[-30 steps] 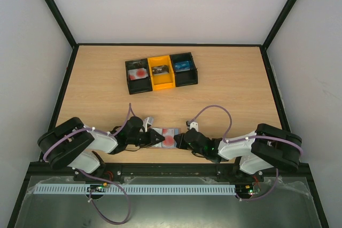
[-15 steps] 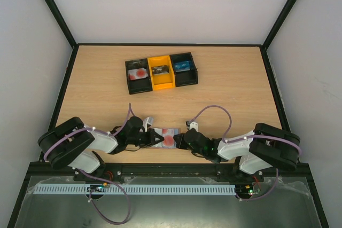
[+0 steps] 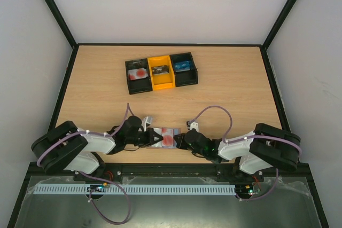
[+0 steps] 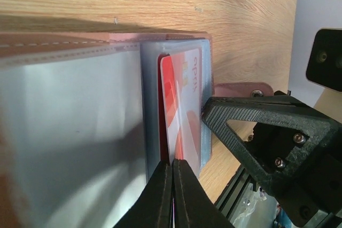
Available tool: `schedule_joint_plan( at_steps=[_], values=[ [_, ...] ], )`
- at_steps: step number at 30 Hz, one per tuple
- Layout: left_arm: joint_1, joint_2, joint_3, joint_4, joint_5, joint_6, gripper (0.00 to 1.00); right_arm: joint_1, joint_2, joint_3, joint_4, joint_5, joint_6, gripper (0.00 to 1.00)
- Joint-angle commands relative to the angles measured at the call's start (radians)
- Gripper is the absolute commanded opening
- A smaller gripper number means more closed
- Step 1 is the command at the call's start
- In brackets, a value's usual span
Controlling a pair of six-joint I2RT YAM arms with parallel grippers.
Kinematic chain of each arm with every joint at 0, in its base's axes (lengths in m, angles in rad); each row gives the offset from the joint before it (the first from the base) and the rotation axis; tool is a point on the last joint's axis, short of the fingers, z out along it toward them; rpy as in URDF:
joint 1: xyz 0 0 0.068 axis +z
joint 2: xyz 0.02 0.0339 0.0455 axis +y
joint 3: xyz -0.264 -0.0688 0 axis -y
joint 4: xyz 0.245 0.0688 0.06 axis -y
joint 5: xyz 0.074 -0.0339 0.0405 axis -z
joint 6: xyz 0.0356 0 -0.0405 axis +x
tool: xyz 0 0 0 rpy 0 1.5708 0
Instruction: Take the credit cards out of the card holder
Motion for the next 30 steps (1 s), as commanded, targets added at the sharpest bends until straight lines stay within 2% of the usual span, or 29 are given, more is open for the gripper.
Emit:
schedule_joint_plan(
  at_steps=[1, 4, 13, 21, 25, 30],
  values=[
    [0.01, -0.035, 0.022, -0.101, -0.023, 0.059, 0.04, 0.005, -0.006, -0.034, -0.098, 0.044, 0.002, 0.02],
    [0.017, -0.047, 0.034, -0.162, -0.039, 0.083, 0.05, 0.005, -0.025, -0.022, -0.135, 0.056, -0.009, 0.02],
    [0.04, -0.072, 0.023, -0.188, -0.028, 0.097, 0.03, 0.006, -0.037, -0.006, -0.159, 0.071, -0.015, 0.02],
    [0.044, -0.066, 0.005, -0.136, -0.005, 0.083, 0.03, 0.005, -0.107, 0.048, -0.208, 0.045, -0.032, 0.04],
    [0.043, -0.065, 0.005, -0.126, -0.008, 0.075, 0.15, 0.006, -0.128, 0.072, -0.185, 0.026, -0.037, 0.04],
    [0.043, -0.049, 0.009, -0.119, -0.018, 0.071, 0.27, 0.005, -0.058, 0.098, -0.119, -0.021, -0.042, 0.04]
  ],
)
